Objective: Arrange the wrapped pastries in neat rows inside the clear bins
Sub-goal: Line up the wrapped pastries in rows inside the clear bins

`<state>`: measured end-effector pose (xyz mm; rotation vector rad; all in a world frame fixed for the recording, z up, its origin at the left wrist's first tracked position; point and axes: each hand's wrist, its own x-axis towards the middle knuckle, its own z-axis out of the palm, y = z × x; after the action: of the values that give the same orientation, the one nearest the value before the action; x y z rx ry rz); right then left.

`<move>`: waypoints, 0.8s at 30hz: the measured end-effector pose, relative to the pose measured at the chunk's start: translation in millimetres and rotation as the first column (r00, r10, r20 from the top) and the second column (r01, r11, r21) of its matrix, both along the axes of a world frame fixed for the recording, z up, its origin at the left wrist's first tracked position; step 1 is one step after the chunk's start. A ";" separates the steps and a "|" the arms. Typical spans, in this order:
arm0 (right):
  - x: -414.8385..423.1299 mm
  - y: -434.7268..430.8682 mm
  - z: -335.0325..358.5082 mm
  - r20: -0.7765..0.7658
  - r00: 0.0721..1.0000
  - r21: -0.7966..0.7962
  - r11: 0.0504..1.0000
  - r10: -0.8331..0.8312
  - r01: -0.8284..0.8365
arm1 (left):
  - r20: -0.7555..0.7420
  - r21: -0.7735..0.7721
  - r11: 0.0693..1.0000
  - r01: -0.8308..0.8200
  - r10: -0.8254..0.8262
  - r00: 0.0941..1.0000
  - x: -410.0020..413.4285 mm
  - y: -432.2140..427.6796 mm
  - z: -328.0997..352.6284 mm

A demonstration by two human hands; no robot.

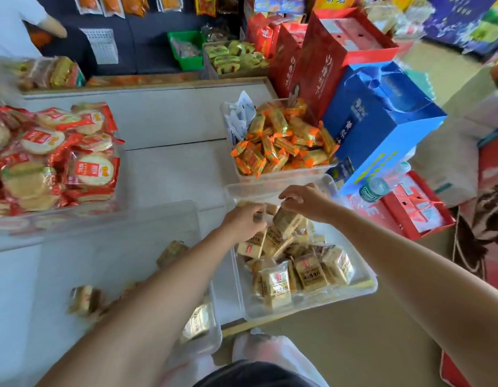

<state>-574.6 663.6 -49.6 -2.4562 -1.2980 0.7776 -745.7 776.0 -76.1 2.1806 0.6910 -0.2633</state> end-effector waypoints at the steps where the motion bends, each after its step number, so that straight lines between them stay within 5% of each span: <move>1: -2.3 2.8 -0.6 -0.005 1.000 0.003 1.000 -0.005 0.005 | 0.027 0.023 1.000 0.006 -0.007 1.000 -3.9 3.5 1.4; 6: -24.9 18.9 4.2 0.149 0.988 0.068 0.996 0.049 -0.060 | 0.217 0.035 0.994 -0.102 0.092 0.972 -34.1 21.1 17.5; 9: -58.6 43.8 13.5 -0.049 0.995 0.304 0.950 0.084 -0.065 | 0.284 0.056 0.976 -0.212 0.188 0.940 -66.9 41.3 24.0; 12: -116.2 77.5 22.8 -0.131 0.970 0.345 0.927 0.203 -0.147 | 0.196 0.110 0.957 -0.267 0.243 0.950 -116.8 65.8 20.0; 17: -214.0 119.1 -6.3 -0.261 0.897 0.163 0.932 0.357 -0.323 | -0.184 0.121 0.961 -0.247 0.267 0.946 -208.6 94.9 -0.7; 24: -257.6 122.0 -79.8 -0.094 0.910 -0.243 0.877 0.403 -0.414 | -0.380 0.057 0.997 -0.053 0.071 0.922 -273.7 92.7 -44.5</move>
<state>-832.2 785.6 -129.4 -2.3595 -1.8392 1.1583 -1019.5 868.7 -120.7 2.1665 0.9879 -0.6585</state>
